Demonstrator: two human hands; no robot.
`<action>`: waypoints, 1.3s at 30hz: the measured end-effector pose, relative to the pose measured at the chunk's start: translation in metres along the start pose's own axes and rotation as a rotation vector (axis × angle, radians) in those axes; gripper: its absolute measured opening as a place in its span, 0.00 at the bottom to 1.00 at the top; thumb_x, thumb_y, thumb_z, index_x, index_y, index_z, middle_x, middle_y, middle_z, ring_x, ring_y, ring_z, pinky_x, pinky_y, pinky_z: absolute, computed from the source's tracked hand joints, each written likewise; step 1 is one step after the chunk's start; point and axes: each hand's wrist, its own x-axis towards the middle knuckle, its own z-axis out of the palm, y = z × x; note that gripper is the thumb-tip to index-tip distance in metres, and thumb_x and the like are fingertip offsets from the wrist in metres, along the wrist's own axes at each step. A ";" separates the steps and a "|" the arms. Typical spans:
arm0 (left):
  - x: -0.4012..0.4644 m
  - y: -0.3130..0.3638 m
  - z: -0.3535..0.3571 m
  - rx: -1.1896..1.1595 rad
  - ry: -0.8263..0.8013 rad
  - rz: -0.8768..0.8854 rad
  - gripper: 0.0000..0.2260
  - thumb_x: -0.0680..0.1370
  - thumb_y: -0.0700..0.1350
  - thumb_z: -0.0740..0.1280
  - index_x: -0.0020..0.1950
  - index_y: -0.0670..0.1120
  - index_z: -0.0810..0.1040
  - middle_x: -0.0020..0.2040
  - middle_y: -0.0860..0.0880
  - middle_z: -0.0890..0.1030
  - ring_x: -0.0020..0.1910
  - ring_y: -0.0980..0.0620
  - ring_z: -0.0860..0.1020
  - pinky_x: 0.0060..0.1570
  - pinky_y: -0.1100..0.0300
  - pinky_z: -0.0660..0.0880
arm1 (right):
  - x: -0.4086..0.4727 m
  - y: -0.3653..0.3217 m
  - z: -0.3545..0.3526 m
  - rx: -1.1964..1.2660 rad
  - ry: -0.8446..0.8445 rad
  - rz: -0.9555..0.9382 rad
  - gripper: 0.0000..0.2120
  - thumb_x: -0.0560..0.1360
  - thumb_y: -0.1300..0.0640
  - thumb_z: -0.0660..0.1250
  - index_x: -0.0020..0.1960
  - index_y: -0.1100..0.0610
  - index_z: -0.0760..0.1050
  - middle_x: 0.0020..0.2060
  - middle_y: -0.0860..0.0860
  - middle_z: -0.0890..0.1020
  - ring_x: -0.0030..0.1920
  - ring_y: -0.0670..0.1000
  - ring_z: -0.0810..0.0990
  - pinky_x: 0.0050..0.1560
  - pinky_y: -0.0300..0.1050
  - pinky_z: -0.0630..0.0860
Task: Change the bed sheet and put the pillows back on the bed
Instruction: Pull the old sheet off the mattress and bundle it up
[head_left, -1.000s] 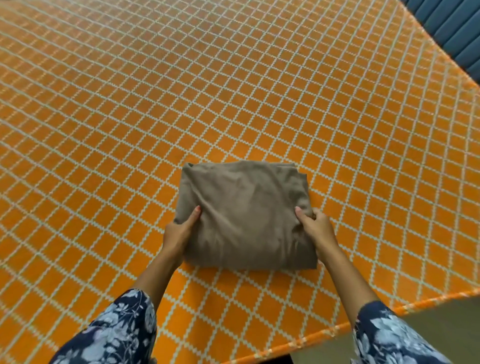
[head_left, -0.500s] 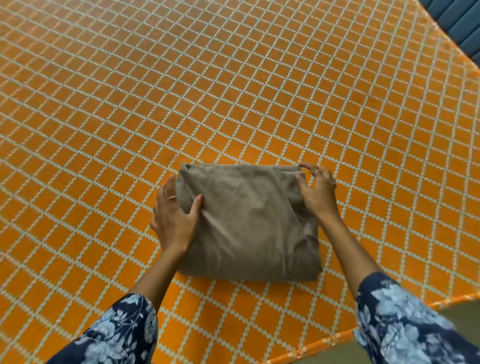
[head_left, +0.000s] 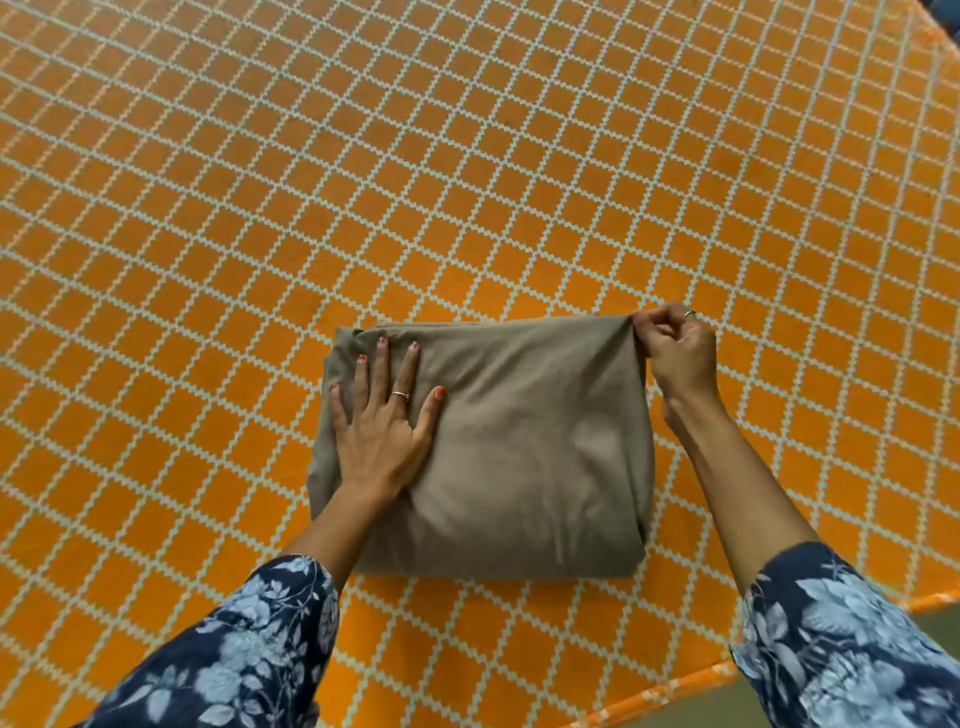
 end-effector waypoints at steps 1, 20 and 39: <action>0.000 0.000 0.001 0.002 -0.003 0.002 0.30 0.73 0.70 0.37 0.74 0.65 0.36 0.78 0.57 0.37 0.77 0.54 0.39 0.73 0.46 0.32 | 0.002 0.003 -0.002 -0.010 0.005 0.022 0.13 0.77 0.60 0.67 0.34 0.52 0.72 0.28 0.45 0.77 0.30 0.41 0.73 0.36 0.40 0.71; -0.046 0.030 0.023 0.127 0.157 0.092 0.26 0.79 0.62 0.46 0.78 0.60 0.52 0.79 0.51 0.52 0.78 0.49 0.51 0.71 0.40 0.42 | -0.131 0.026 0.083 -1.022 -0.199 -0.560 0.26 0.79 0.42 0.50 0.76 0.47 0.60 0.76 0.49 0.59 0.76 0.51 0.55 0.74 0.61 0.46; -0.021 -0.047 -0.008 -0.423 -0.075 -0.473 0.50 0.61 0.76 0.66 0.75 0.49 0.59 0.68 0.41 0.72 0.66 0.38 0.71 0.64 0.43 0.70 | -0.099 0.051 0.021 -0.539 -0.144 0.137 0.44 0.70 0.35 0.68 0.78 0.50 0.52 0.71 0.57 0.69 0.68 0.60 0.69 0.68 0.52 0.66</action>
